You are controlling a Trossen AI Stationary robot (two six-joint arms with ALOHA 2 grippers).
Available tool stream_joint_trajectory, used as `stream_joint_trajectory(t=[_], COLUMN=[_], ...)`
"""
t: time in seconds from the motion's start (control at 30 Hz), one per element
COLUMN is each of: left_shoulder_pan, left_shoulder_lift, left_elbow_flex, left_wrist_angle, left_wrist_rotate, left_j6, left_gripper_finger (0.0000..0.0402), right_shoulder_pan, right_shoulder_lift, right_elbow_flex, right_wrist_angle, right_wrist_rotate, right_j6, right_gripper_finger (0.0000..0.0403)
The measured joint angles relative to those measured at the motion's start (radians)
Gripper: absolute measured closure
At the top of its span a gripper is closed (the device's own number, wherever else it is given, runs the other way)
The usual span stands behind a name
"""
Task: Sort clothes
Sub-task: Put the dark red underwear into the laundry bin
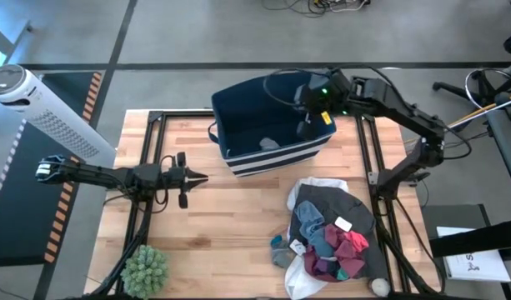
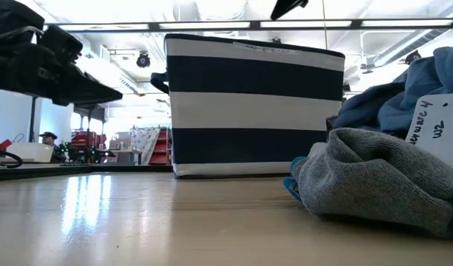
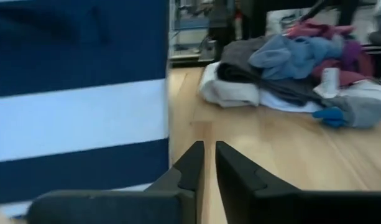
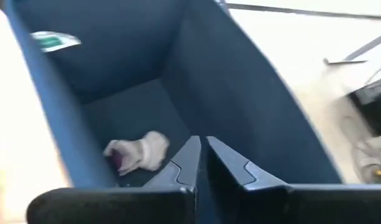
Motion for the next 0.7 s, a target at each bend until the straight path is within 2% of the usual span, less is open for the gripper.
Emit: stream_joint_trajectory(t=[0.13, 0.23, 0.37, 0.53, 0.7], left_shoulder_pan=[0.000, 0.000, 0.000, 0.000, 0.000], left_shoulder_lift=[-0.017, -0.029, -0.044, -0.062, -0.067], left_elbow_flex=[0.000, 0.000, 0.000, 0.000, 0.000], left_wrist_angle=[0.005, 0.004, 0.004, 0.005, 0.005], left_wrist_rotate=[0.021, 0.021, 0.023, 0.041, 0.076], left_j6=[0.025, 0.025, 0.041, 0.048, 0.045], left_gripper_finger=[0.0399, 0.0398, 0.0401, 0.0401, 0.0401], right_shoulder_pan=[0.059, 0.132, 0.256, 0.431, 0.612], right_shoulder_lift=[-0.080, -0.143, -0.221, -0.294, -0.311], right_elbow_flex=[-0.122, -0.221, -0.339, -0.472, -0.584], right_wrist_angle=[0.000, 0.007, 0.007, 0.003, -0.019], right_wrist_rotate=[-0.021, -0.021, -0.024, -0.057, -0.089], right_j6=[0.070, 0.133, 0.290, 0.517, 0.735], right_gripper_finger=[0.0395, 0.0401, 0.0388, 0.0347, 0.0278])
